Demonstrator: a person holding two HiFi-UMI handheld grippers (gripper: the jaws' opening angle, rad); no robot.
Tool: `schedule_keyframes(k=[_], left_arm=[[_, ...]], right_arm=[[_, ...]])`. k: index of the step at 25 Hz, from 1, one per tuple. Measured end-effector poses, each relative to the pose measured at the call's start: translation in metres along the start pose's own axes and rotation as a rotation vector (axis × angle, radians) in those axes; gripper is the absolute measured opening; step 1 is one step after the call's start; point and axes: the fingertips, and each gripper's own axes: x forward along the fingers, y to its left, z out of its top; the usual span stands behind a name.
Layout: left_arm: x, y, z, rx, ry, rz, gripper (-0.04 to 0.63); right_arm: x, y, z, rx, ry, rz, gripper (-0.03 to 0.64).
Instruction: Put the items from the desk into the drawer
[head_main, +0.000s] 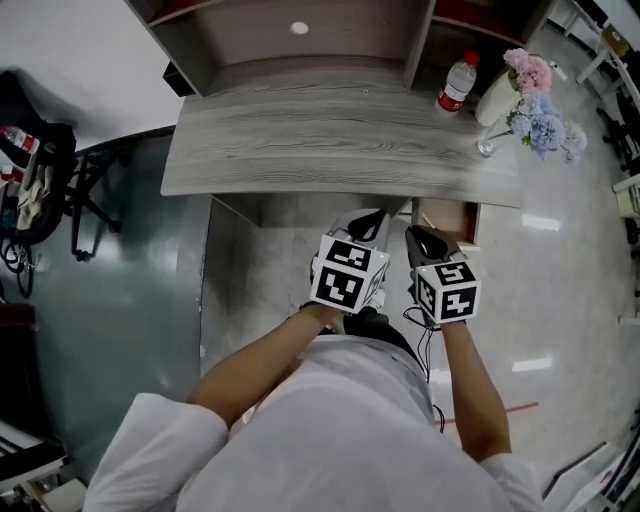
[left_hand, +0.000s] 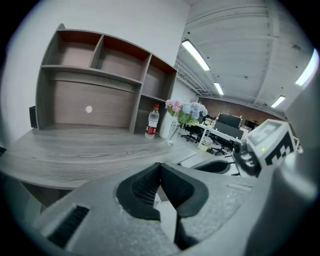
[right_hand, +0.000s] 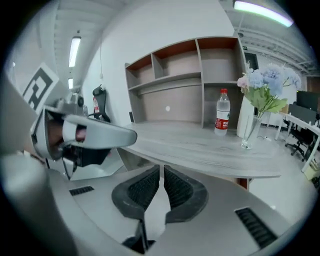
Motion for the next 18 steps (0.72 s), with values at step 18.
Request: schedule_keyframes(k=[18], left_arm=[[-0.073, 0.01, -0.014, -0.014, -0.06, 0.054, 0.003]], right_arm=[[-0.044, 0.077, 0.048, -0.015, -0.133, 0.015, 0.002]])
